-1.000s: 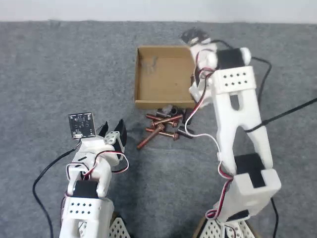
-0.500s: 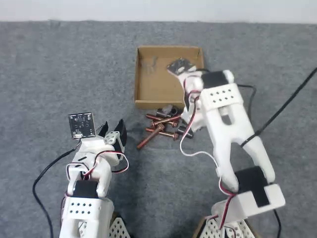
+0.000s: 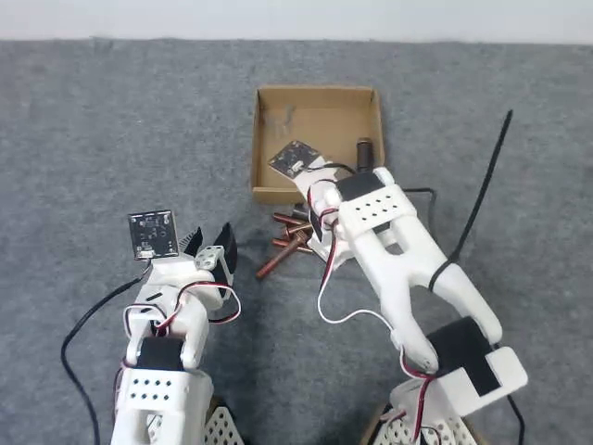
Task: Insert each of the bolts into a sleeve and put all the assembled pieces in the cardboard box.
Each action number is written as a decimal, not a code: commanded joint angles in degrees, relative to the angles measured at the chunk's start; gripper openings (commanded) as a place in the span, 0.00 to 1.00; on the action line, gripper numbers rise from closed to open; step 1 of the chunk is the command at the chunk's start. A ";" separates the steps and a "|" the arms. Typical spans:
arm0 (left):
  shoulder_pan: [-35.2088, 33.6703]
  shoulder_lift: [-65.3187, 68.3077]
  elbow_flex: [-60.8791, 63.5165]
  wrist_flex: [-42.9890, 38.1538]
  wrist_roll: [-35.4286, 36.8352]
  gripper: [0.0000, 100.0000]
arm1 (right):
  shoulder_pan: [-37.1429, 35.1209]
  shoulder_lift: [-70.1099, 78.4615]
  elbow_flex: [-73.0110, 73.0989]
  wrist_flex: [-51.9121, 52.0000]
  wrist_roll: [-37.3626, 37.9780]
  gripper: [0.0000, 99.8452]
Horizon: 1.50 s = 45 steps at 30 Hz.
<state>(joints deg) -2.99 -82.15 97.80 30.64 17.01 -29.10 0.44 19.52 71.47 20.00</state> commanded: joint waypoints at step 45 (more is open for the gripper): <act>0.26 -1.14 -0.84 0.09 0.35 0.16 | 3.91 -3.65 -7.21 6.73 29.98 0.10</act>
<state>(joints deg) -2.99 -82.15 97.80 30.64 17.01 -24.88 1.85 15.56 77.10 44.18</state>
